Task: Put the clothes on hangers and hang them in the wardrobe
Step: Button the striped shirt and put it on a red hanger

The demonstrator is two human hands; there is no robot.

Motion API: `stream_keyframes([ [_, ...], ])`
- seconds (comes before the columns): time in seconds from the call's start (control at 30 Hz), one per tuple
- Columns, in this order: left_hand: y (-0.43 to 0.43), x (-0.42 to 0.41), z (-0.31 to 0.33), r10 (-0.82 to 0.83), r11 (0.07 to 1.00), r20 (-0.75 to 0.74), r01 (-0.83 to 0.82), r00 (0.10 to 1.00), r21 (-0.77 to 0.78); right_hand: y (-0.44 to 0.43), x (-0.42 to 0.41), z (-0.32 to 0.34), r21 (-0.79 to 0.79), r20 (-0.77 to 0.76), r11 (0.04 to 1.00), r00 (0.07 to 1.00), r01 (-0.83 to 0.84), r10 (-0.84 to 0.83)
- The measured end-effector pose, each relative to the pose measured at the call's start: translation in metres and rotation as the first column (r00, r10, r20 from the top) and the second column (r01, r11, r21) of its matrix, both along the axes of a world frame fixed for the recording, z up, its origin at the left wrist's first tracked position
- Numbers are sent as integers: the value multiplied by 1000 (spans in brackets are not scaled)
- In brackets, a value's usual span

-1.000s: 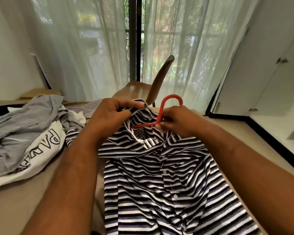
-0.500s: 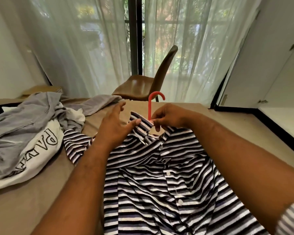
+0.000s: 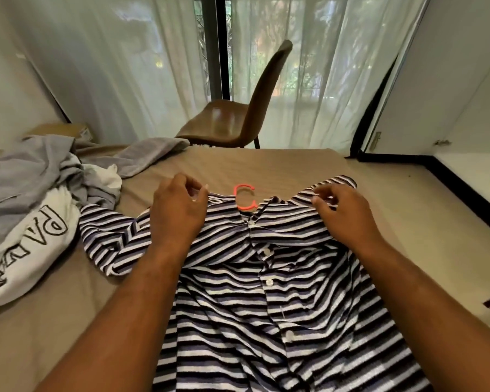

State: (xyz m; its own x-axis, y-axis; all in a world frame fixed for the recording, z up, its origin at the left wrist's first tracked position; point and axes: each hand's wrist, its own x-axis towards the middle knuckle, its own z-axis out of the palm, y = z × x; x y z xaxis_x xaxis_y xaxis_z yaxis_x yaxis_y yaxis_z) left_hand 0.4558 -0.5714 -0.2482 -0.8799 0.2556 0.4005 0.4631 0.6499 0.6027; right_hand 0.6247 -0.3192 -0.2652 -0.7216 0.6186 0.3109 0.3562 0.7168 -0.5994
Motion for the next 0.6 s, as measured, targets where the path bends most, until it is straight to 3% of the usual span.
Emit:
stream_keyframes([
  [0.17,19,-21,-10,124,916,143,-58,982,-398,8,-23,1,82,219,994,975,-67,48],
  [0.3,23,-38,-28,177,873,393,40,902,-486,4,-60,11,-245,441,965,875,-98,201],
  [0.37,21,-49,-39,104,887,402,98,910,-452,6,-71,11,-283,557,953,790,-108,255],
  [0.47,17,-65,-40,-83,937,441,221,894,-270,10,-79,15,-255,635,942,697,-218,333],
  [0.53,19,-74,-37,-160,969,385,219,909,-114,16,-84,18,-283,564,927,739,-245,368],
  [0.6,26,-75,-33,-145,989,271,130,951,73,21,-88,18,-211,440,947,842,-242,313],
])
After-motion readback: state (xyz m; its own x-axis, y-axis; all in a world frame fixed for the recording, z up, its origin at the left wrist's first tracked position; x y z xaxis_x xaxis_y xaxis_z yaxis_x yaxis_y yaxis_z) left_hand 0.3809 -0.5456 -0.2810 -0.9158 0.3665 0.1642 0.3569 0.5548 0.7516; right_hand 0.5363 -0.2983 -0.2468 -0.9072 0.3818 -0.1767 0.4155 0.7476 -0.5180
